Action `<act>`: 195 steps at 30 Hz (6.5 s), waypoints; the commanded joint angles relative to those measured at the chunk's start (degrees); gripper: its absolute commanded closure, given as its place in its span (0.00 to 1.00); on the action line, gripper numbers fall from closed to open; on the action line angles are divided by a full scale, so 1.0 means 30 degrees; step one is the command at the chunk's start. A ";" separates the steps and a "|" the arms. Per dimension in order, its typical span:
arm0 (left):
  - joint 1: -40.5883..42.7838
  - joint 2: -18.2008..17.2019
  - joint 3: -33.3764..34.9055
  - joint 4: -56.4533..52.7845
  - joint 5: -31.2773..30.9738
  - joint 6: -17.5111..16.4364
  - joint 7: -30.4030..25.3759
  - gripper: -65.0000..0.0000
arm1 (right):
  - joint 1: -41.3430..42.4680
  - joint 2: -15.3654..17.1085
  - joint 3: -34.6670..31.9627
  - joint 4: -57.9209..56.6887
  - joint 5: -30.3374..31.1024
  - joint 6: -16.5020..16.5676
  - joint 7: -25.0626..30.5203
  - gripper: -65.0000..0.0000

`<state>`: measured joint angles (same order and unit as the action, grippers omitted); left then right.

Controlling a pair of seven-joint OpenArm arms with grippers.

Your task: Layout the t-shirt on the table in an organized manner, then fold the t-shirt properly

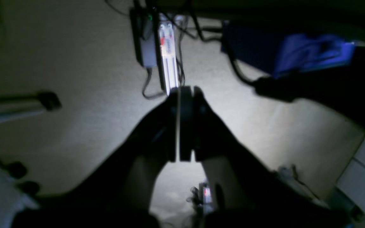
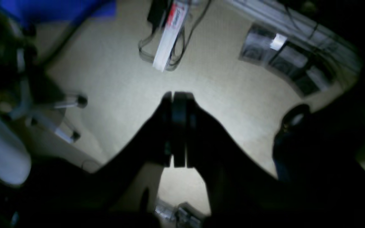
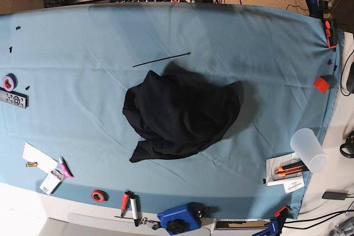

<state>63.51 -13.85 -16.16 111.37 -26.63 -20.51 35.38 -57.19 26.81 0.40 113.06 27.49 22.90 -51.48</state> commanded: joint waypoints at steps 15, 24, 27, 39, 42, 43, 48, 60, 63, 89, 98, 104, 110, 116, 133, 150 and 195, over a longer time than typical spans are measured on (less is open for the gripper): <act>-0.2623 -0.0095 -0.3300 0.7876 -0.0197 -0.0117 -0.0539 1.00 | 0.2266 0.0153 0.5013 0.7315 0.0648 0.0124 -0.0823 1.00; -0.6258 -0.0102 -0.3293 0.7876 -0.0153 -0.0124 -0.1246 1.00 | 0.3672 0.0153 0.5013 0.7315 -0.2229 0.0138 -0.0087 1.00; -0.6768 -0.0102 -0.3279 0.7876 -0.0153 -0.0124 -0.1610 0.83 | 0.3672 0.0102 0.5013 0.7315 -0.3118 0.0153 0.0175 0.78; -1.0083 -0.0109 -0.3279 0.6805 -0.0146 -0.0117 -0.2798 0.58 | 0.9821 -0.2288 0.4772 0.7315 -0.1938 -0.1239 0.1617 0.52; -1.0681 -0.0102 -0.3279 0.6149 -0.0153 -0.0131 -0.2798 0.58 | 1.1511 -0.3082 0.3585 0.5464 -0.1880 -0.0488 0.1668 0.52; -1.0819 -0.0109 -0.3279 0.5996 -0.0153 -0.0117 -0.2805 0.58 | 1.2065 -0.3315 0.2973 0.4641 -0.1887 -0.0197 0.1690 0.52; -1.1016 -0.0102 -0.3279 0.5931 -0.0146 -0.0117 -0.2798 0.58 | 1.4608 -0.4401 -0.0124 0.0816 -0.3956 -0.0306 0.1719 0.52; -1.1125 -0.0102 -0.3279 0.5931 -0.0153 -0.0117 -0.2805 0.58 | 1.8382 -0.6623 -0.3279 -0.4911 -0.5668 -0.0750 0.2667 0.56; -1.1322 -0.0102 -0.3279 0.5931 -0.0153 -0.0124 -0.2798 0.58 | 1.9183 -0.6623 -0.3279 -0.4918 -0.5661 -0.1166 0.2310 0.91; -1.1380 -0.0095 -0.3279 0.5931 -0.0153 -0.0117 -0.2790 0.58 | 1.9970 -0.6812 0.4867 0.0204 -0.1676 -0.1355 0.1894 1.00; -1.1380 -0.0095 -0.3279 0.5923 -0.0153 -0.0124 -0.2798 0.58 | 2.6206 -0.6812 0.4867 -0.9879 -0.4707 -0.0794 0.3825 1.00; -1.1380 -0.0095 -0.3279 0.5923 -0.0146 -0.0124 -0.2739 0.58 | 2.8574 -0.6819 0.4867 -1.2939 -0.4670 0.0226 0.0146 1.00; -1.1380 -0.0095 -0.3279 0.5931 -0.0153 -0.0117 -0.2732 0.58 | 2.9835 -0.6812 0.4867 -1.2917 -0.4583 0.1304 0.0007 0.72; -1.1373 -0.0095 -0.3279 0.5923 -0.0153 -0.0124 -0.2069 0.58 | 3.0906 -0.6717 0.5136 -1.0411 -0.2375 0.1290 -0.1996 0.72; -1.1387 -0.0087 -0.3279 0.5923 -0.0160 -0.0124 -0.2091 0.58 | 2.2811 -0.6717 1.1424 -0.5202 -0.0561 0.2135 -0.3796 0.72; -1.1395 -0.0087 -0.3279 0.5923 -0.0233 -0.0117 -0.2106 0.58 | 1.9919 -0.6710 1.0280 -0.6870 -0.2914 0.1647 -0.1617 0.72; -1.7486 0.0663 1.2815 0.0867 0.8772 0.1683 -0.4007 0.58 | 2.5718 -0.6710 1.2794 -0.4452 -0.0423 0.2062 -0.0874 1.00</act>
<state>11.46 -11.88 22.61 112.55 0.36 -15.62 24.80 18.57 5.78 39.03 98.63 25.19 28.64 -56.16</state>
